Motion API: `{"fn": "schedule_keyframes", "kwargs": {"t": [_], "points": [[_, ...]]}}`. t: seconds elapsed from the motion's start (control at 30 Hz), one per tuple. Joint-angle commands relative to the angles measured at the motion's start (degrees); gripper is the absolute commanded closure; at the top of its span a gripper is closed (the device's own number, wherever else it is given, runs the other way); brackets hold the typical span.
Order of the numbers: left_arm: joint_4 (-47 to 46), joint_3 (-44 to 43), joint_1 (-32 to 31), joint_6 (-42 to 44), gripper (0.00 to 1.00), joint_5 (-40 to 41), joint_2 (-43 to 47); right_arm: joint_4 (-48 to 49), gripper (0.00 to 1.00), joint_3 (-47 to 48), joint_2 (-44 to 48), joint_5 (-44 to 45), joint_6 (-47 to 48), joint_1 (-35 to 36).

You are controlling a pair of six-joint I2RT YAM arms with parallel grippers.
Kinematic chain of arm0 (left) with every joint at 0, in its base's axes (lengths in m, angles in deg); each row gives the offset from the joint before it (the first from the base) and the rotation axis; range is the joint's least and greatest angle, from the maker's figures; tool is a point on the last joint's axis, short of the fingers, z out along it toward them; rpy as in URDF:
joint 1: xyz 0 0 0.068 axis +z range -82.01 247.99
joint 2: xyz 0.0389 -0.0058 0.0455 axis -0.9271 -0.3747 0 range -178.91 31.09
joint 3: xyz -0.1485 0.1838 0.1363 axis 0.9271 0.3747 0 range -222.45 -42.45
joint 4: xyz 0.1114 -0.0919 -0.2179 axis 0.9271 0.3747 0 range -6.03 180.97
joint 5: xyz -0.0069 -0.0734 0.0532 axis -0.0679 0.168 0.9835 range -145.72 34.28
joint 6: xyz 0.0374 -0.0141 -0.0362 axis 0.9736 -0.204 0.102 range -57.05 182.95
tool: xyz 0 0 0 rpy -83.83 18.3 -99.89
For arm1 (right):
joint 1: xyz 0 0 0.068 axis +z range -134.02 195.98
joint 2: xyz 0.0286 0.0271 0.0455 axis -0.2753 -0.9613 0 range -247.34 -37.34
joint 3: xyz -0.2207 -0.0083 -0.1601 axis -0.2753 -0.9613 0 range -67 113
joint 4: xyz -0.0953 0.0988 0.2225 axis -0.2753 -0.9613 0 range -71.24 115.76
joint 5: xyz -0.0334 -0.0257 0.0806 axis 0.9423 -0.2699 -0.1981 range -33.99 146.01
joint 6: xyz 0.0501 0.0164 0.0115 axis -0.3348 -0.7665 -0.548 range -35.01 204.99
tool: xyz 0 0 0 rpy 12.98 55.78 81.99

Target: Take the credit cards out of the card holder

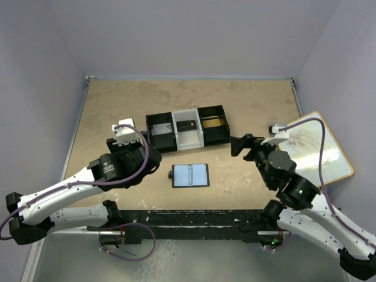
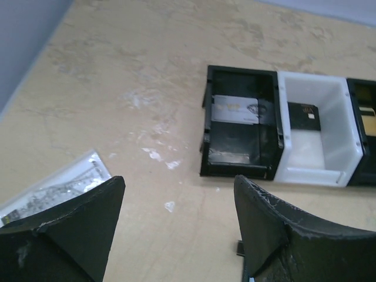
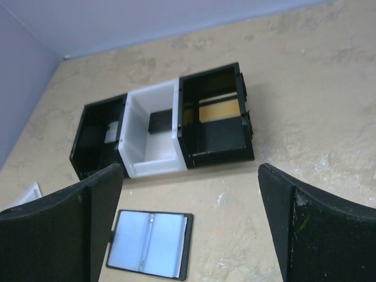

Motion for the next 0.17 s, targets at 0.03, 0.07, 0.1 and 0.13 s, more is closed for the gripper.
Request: {"fn": "schedule_keyframes", "kwargs": {"t": [0.03,0.07,0.1,0.13], "points": [[10.6,-2.5,-0.1,-4.8,0.27,8.7,7.3,0.2,0.00,2.4,4.9,2.8,3.0,-0.1],[9.5,-2.0,-0.1,-3.8,0.27,8.3,8.7,-0.1,0.00,2.3,5.2,2.9,2.6,-0.1],[8.7,-1.5,-0.1,-3.3,0.27,8.2,10.3,-0.5,0.00,2.1,5.4,3.1,2.3,-0.1],[7.9,-1.1,-0.1,-3.1,0.26,8.0,11.6,-0.7,0.00,1.8,5.3,3.5,2.0,-0.1]]}}
